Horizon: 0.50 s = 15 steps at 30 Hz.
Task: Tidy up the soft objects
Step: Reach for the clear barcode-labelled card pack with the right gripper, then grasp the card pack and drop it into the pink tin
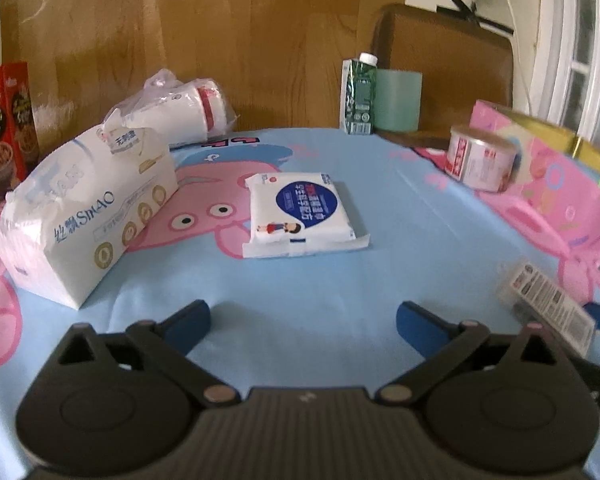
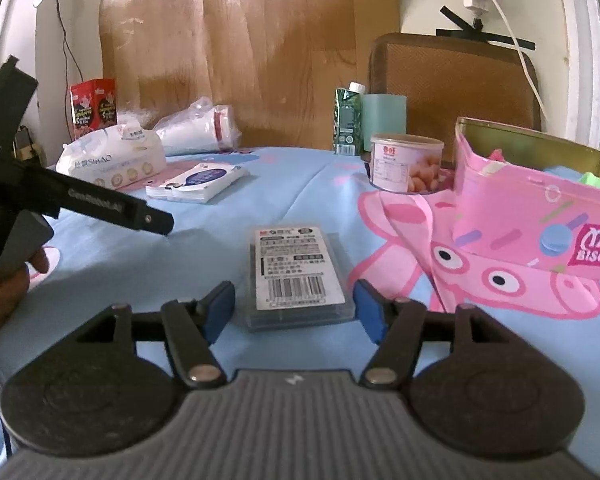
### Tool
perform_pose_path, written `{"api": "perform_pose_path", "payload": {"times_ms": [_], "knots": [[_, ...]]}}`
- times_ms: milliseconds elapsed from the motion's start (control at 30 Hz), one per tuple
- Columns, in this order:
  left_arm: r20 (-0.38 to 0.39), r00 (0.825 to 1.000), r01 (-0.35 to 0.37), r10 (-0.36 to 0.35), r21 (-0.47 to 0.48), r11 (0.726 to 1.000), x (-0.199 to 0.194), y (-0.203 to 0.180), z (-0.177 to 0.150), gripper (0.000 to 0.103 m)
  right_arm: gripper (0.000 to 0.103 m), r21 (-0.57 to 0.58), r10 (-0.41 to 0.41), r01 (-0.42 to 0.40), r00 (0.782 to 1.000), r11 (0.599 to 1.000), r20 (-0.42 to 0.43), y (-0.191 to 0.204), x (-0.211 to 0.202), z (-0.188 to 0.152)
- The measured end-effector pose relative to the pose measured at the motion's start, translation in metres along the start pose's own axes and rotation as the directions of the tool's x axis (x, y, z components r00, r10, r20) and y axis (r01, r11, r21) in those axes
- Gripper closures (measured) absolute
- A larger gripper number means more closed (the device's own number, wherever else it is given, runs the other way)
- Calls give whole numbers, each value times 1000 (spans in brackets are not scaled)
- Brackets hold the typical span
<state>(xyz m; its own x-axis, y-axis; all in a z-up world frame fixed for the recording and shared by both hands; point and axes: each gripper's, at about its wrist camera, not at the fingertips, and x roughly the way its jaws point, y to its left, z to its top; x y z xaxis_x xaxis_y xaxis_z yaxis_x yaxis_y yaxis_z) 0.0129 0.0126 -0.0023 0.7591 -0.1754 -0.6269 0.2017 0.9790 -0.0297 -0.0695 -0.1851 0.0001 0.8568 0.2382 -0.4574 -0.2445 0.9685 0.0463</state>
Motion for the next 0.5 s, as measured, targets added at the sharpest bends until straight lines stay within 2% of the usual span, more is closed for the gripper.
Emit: {"api": "perform_pose_path", "payload": {"times_ms": [100,400,433,500], "knots": [[-10,1000,-23,24,28,999,2,-5,0,0,32,-4,5,-5,1000,1000,10,-4,-6,-4],[-9,1000,-16,16,21,1000,1,-1,1,1,32,-1,-13,13,1000,1000,6,-7,-10,-5],[-11,1000,-10,10,14,1000,0,-1,1,1,33,-7,-12,12,1000,1000,3,-7,-9,-4],[-20,999,33,-33,-23,999,-5,-1,2,3,40,-11,2,-2,1000,1000,-3,-8,-8,-3]]}}
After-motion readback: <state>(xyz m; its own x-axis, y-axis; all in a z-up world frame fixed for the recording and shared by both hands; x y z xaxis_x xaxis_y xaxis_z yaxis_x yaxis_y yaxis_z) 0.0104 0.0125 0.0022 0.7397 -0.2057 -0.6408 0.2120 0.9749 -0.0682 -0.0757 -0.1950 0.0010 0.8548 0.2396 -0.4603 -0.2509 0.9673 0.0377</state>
